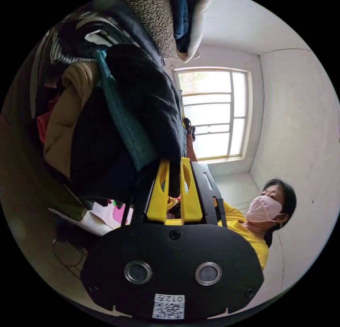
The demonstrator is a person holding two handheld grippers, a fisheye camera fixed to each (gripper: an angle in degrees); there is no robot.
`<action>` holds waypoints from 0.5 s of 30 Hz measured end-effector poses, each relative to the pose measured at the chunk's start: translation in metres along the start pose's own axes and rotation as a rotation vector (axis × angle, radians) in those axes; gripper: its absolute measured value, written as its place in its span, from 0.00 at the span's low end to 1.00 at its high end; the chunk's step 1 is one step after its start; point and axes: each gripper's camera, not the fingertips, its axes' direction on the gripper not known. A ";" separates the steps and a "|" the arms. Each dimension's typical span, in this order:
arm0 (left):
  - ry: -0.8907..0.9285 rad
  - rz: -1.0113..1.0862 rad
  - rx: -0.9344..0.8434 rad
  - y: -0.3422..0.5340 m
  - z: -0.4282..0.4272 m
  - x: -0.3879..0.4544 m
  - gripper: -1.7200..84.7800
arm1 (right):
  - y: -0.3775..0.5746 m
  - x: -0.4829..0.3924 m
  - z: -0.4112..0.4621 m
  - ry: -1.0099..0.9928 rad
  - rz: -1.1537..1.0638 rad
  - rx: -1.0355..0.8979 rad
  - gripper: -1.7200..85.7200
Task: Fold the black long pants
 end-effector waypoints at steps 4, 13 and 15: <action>-0.055 0.033 0.048 0.004 0.006 0.016 0.08 | 0.013 -0.010 -0.062 -0.099 -0.026 0.248 0.04; -0.335 0.121 0.357 0.059 0.046 0.085 0.08 | 0.125 -0.052 -0.166 0.115 -0.137 0.323 0.03; -0.420 0.139 0.411 0.072 0.065 0.102 0.07 | 0.159 -0.049 -0.188 0.135 -0.118 0.357 0.03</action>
